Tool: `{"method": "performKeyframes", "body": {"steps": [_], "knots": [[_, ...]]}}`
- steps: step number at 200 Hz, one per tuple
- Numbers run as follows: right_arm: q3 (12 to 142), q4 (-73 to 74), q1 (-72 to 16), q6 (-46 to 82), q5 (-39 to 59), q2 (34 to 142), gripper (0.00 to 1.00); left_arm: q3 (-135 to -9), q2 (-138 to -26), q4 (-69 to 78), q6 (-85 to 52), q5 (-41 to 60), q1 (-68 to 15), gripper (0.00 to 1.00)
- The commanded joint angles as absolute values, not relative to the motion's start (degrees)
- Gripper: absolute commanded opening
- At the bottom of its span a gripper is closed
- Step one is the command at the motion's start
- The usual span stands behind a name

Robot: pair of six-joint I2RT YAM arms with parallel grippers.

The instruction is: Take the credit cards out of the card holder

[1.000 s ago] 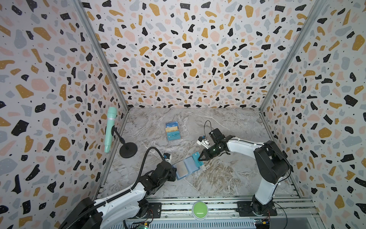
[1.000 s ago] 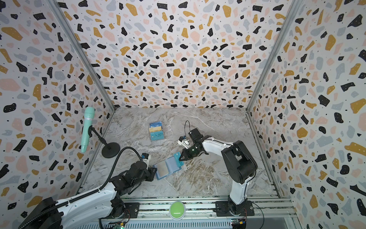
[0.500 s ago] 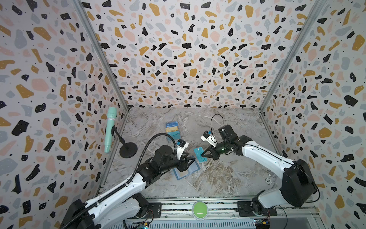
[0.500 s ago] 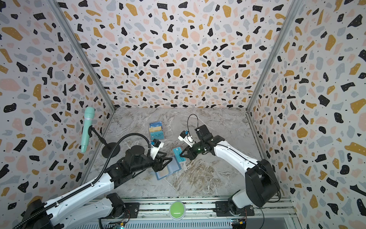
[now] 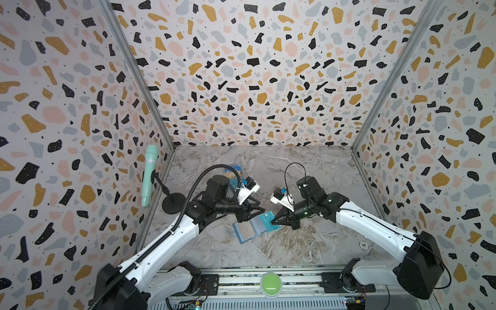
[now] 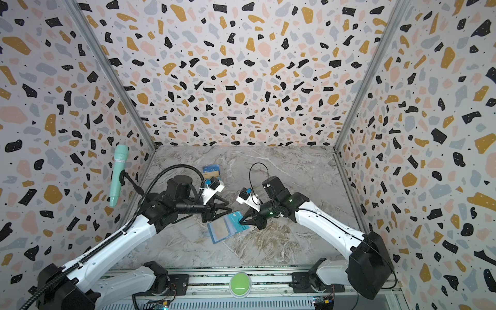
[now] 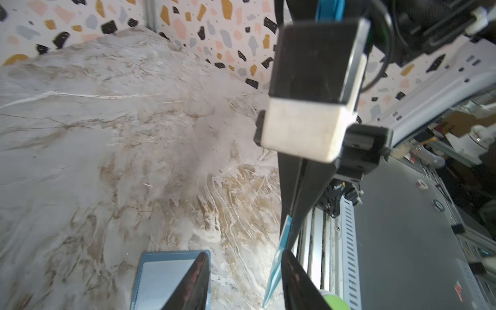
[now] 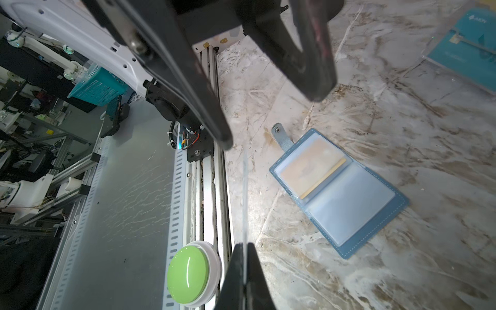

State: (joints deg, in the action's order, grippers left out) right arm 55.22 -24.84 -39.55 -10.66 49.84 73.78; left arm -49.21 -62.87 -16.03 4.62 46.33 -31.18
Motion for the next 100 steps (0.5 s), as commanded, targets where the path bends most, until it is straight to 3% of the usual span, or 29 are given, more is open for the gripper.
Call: {"method": "performKeyframes", "body": {"steps": [1, 38, 100], "knots": [[56.39, -24.64, -39.88, -13.27, 51.15, 72.15, 0.00, -50.69, -63.50, -19.42, 9.59, 55.37, -30.93, 0.43], [58.77, -26.05, -39.99, -15.32, 51.63, 74.67, 0.00, -50.85, -64.07, -19.86, 10.75, 59.36, -30.81, 0.35], [60.13, -25.87, -41.04, -16.04, 52.43, 76.58, 0.00, -49.75, -66.41, -20.10, 10.57, 61.19, -30.76, 0.12]]}}
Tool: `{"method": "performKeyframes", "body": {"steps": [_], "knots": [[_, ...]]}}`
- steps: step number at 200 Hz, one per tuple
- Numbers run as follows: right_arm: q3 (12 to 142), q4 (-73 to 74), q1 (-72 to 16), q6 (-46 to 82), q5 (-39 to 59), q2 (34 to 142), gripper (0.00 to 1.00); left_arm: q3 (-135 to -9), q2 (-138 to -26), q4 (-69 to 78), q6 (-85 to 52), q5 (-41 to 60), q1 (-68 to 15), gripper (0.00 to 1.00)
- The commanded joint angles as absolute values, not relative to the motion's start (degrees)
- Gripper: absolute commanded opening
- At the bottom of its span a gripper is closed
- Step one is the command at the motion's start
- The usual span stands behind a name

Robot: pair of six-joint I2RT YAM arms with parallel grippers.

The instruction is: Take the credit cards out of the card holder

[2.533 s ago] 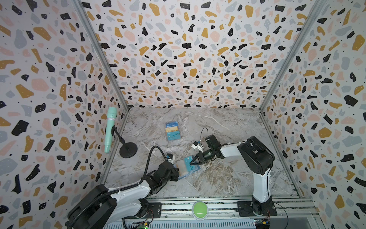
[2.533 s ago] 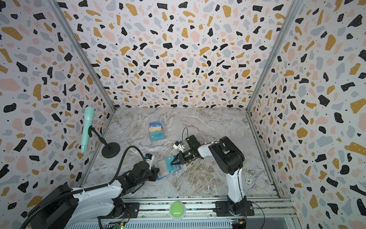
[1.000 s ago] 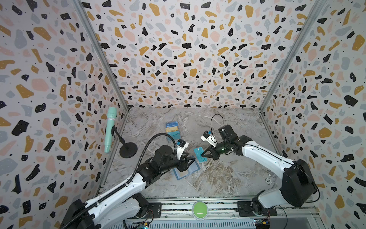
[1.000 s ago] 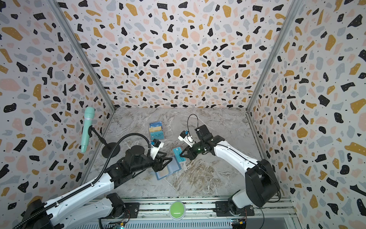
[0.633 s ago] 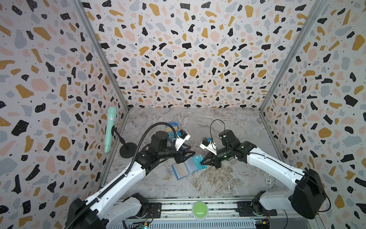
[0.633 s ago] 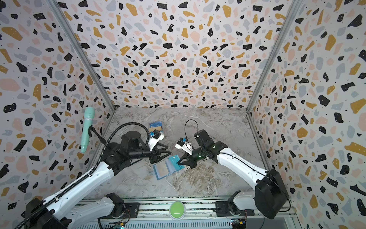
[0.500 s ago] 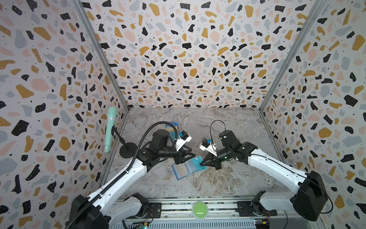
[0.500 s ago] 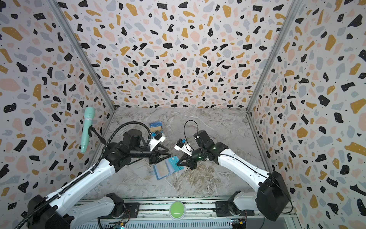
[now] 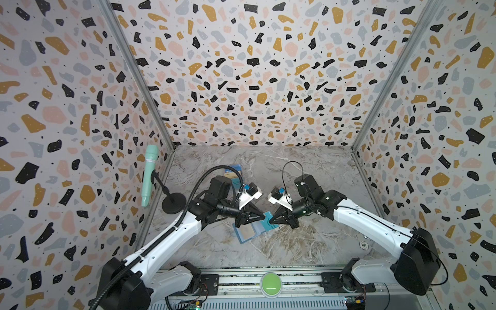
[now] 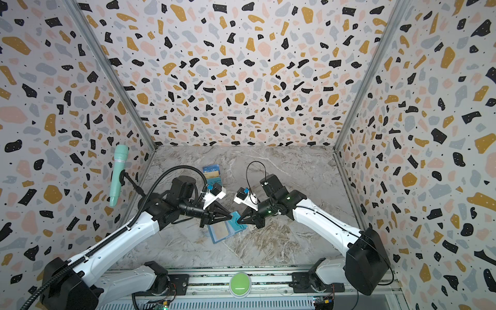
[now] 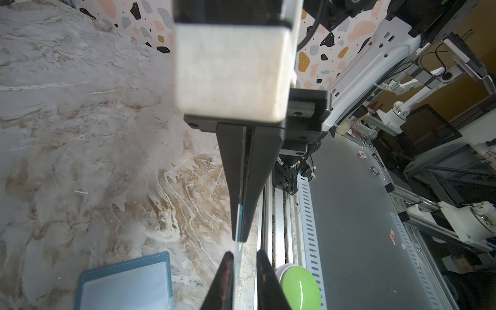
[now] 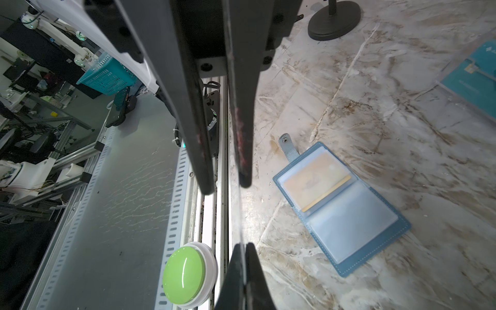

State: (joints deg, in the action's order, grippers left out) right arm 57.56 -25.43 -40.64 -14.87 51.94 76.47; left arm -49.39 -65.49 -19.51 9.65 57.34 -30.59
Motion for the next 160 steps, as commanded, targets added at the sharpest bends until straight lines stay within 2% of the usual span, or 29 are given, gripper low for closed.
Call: {"method": "performKeyframes", "body": {"steps": [1, 23, 28, 33, 42, 60, 77, 120, 160], "knots": [[60.17, -25.90, -41.09, -16.11, 52.45, 76.61, 0.00, -49.75, -66.43, -20.11, 10.60, 61.18, -30.76, 0.11], [60.07, -25.64, -41.05, -15.82, 51.42, 76.34, 0.00, -50.00, -66.97, -20.39, 11.03, 61.26, -30.76, 0.02], [59.91, -25.27, -41.05, -15.30, 50.77, 76.16, 0.03, -50.14, -66.95, -20.28, 11.11, 61.11, -30.68, 0.00], [59.68, -24.82, -40.97, -14.60, 50.03, 75.89, 0.09, -50.27, -66.97, -20.21, 11.11, 61.04, -30.66, 0.00], [59.14, -23.98, -40.60, -13.28, 48.83, 75.38, 0.27, -50.57, -66.81, -20.00, 11.04, 60.90, -30.50, 0.00], [56.61, -20.18, -38.56, -10.12, 49.12, 73.73, 0.52, -50.59, -66.17, -17.35, 8.99, 60.06, -30.03, 0.00], [52.33, -13.10, -35.32, -5.64, 51.94, 70.87, 0.64, -48.80, -64.71, -8.71, 1.20, 57.30, -29.71, 0.00], [37.06, 18.51, -30.60, 16.47, 56.33, 64.02, 0.67, -42.05, -60.45, 16.19, -20.10, 45.30, -29.35, 0.00], [26.41, 53.28, -30.55, 37.57, 54.77, 65.97, 0.67, -31.80, -58.59, 46.07, -40.96, 39.12, -29.36, 0.00]]}}
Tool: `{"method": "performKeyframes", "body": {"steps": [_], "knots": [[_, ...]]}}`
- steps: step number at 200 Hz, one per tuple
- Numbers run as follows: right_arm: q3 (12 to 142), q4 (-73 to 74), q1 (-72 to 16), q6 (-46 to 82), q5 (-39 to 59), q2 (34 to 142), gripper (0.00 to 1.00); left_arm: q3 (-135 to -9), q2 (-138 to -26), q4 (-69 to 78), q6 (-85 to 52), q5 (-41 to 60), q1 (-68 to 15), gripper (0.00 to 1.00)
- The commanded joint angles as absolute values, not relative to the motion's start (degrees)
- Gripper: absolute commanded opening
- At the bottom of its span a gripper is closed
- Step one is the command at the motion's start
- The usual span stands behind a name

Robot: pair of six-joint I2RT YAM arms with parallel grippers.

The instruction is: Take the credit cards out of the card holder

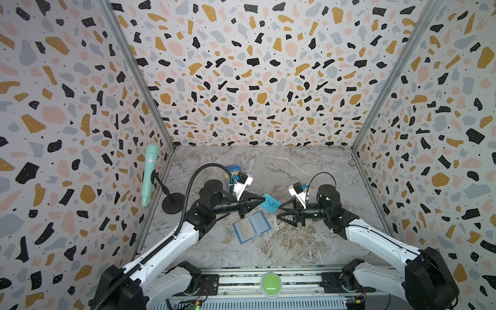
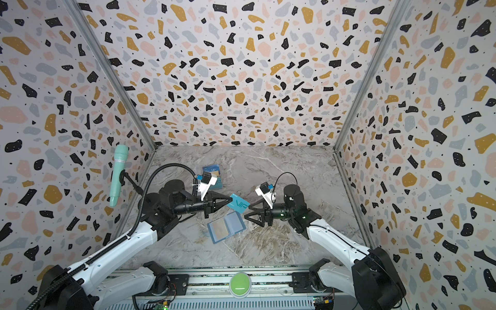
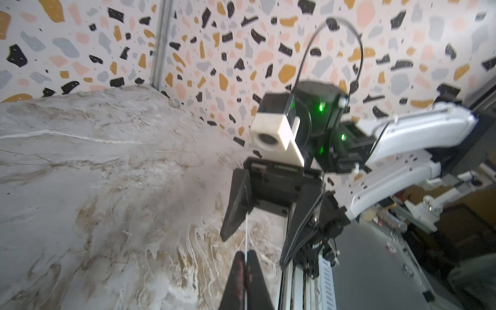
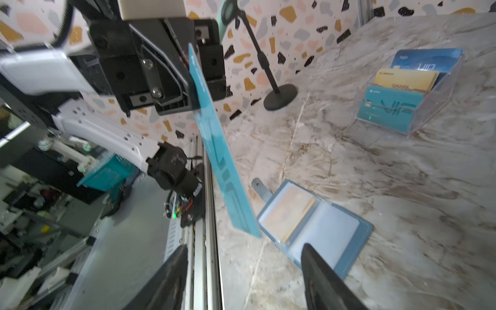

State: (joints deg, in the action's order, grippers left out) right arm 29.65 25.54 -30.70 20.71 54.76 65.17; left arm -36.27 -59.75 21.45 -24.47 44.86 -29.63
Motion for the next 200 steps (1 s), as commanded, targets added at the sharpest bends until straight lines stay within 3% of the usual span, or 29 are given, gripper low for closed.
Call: {"method": "performKeyframes", "body": {"steps": [1, 49, 79, 148, 200], "knots": [[26.21, 53.89, -30.57, 37.86, 54.59, 65.99, 0.67, -31.54, -58.60, 46.63, -41.35, 38.98, -29.36, 0.00], [24.63, 74.47, -31.57, 47.92, 52.32, 71.95, 0.50, -27.28, -57.33, 56.37, -47.64, 36.02, -29.36, 0.00], [27.07, 75.50, -33.13, 47.61, 50.92, 73.92, 0.48, -25.86, -56.52, 58.97, -49.22, 35.33, -29.35, 0.00], [30.50, 84.03, -34.07, 51.95, 50.24, 78.77, 0.31, -22.17, -56.79, 65.65, -53.79, 34.35, -29.44, 0.00], [33.29, 80.65, -36.08, 50.29, 49.97, 80.12, 0.11, -22.06, -56.27, 64.40, -52.72, 34.06, -29.44, 0.00]]}}
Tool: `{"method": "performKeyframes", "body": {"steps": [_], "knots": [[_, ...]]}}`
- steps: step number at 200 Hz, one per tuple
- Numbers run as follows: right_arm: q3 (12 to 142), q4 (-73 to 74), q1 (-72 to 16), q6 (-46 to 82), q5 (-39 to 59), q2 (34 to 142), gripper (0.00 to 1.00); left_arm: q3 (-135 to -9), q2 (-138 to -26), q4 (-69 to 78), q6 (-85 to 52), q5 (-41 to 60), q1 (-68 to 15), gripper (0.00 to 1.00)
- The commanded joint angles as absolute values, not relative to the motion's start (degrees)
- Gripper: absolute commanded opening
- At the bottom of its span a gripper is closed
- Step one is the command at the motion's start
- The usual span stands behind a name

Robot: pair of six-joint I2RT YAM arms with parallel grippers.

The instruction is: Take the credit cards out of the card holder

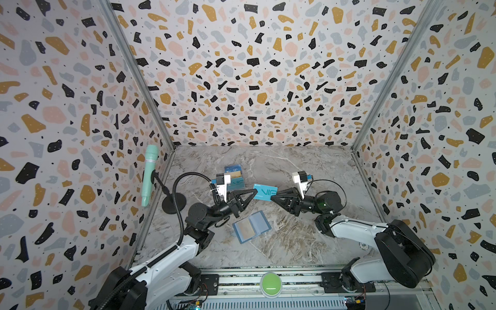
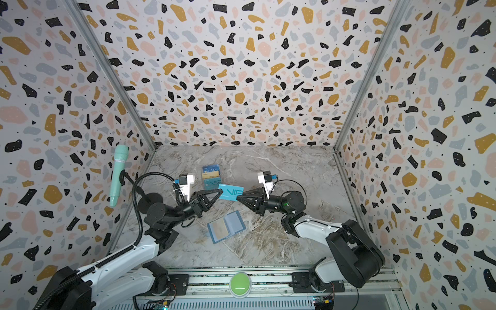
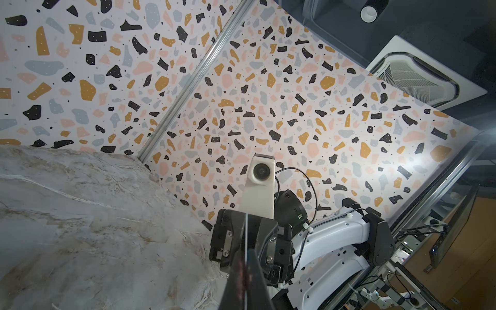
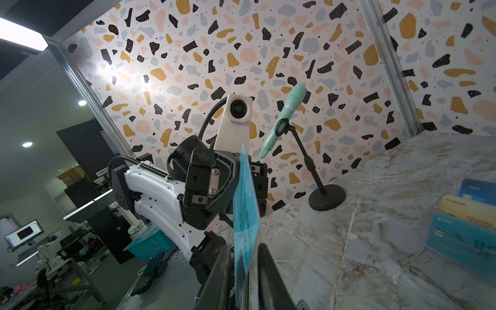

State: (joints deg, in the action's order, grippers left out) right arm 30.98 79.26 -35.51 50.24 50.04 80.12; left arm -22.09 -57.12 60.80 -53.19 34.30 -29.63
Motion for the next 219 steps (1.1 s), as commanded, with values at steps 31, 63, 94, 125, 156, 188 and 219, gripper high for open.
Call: {"method": "performKeyframes", "body": {"steps": [31, 63, 94, 125, 156, 188, 219], "knots": [[34.37, 74.71, -35.41, 48.08, 51.24, 78.61, 0.00, -25.46, -54.43, 52.04, -44.85, 36.79, -29.36, 0.28], [38.44, 44.75, -32.58, 32.34, 55.95, 71.31, 0.00, -38.55, -52.81, 16.35, -22.77, 39.96, -29.11, 0.46], [42.92, 15.98, -31.13, 14.06, 58.47, 65.27, 0.00, -47.54, -54.02, -1.69, -8.69, 42.70, -28.83, 0.49], [46.20, -1.97, -31.25, 3.12, 60.24, 64.20, 0.00, -54.33, -58.14, -15.50, 3.03, 44.04, -28.83, 0.48], [47.05, -7.34, -31.20, -0.82, 60.58, 63.97, 0.00, -57.54, -62.14, -22.44, 12.70, 51.41, -28.83, 0.45], [49.31, -10.29, -31.42, -3.23, 61.04, 65.42, 0.00, -58.28, -64.34, -26.49, 18.47, 56.17, -28.92, 0.43], [53.35, -15.71, -33.49, -6.34, 60.40, 68.39, 0.00, -59.44, -65.48, -30.63, 21.90, 56.53, -28.92, 0.40]]}}
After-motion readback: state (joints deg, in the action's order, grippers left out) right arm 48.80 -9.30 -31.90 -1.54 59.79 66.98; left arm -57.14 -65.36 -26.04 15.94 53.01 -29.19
